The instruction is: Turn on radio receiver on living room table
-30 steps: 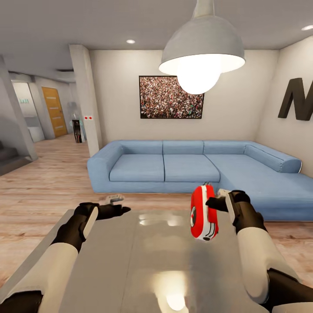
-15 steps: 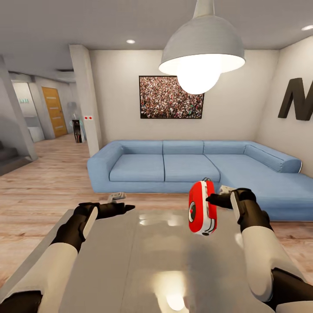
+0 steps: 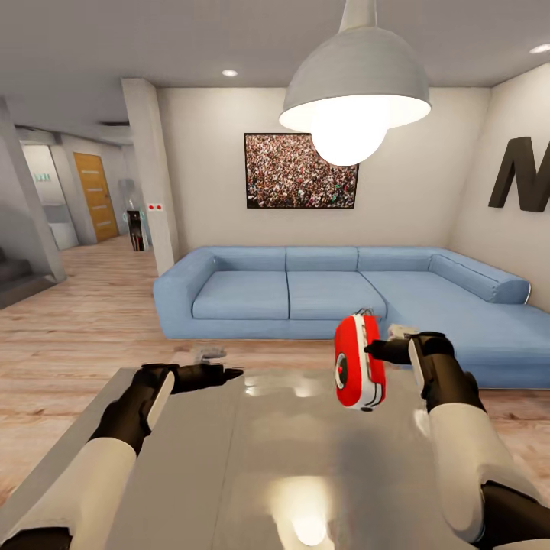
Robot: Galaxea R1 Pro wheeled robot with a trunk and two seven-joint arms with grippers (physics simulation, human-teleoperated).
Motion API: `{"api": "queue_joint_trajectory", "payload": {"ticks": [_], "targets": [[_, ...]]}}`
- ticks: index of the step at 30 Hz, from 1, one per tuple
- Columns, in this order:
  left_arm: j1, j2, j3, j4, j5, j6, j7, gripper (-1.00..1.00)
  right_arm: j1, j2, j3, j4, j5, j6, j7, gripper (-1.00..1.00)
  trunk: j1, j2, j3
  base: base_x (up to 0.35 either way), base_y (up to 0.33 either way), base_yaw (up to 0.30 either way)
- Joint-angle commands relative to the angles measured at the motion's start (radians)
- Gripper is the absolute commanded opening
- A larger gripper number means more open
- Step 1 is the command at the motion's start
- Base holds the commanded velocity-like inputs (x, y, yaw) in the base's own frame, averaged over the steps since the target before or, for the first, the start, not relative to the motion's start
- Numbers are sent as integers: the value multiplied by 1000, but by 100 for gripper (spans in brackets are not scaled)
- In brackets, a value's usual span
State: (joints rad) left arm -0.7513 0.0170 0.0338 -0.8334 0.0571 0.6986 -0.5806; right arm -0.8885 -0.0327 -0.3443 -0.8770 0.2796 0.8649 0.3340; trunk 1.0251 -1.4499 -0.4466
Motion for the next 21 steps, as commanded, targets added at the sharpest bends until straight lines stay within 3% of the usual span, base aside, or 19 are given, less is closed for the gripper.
{"api": "queue_joint_trajectory", "payload": {"ticks": [1,5,11,15,21], "targets": [[6,6,6,6,0,-1,6,100,0,6,-6,6,-6,2,6,-100,0,0,0,0,0,0],[28,29,28,28,-1,-3,28,100,0,29,-27,31,-16,0,0,-100,0,0,0,0,0,0],[55,63,62,62,1,-5,62,100,0,31,-38,69,5,-2,-33,-100,0,0,0,0,0,0],[56,86,65,84,3,-4,73,100,0,31,-38,78,23,-3,-56,-100,0,0,0,0,0,0],[56,71,63,65,5,-3,73,100,0,31,-39,71,46,-3,-62,-100,0,0,0,0,0,0]]}}
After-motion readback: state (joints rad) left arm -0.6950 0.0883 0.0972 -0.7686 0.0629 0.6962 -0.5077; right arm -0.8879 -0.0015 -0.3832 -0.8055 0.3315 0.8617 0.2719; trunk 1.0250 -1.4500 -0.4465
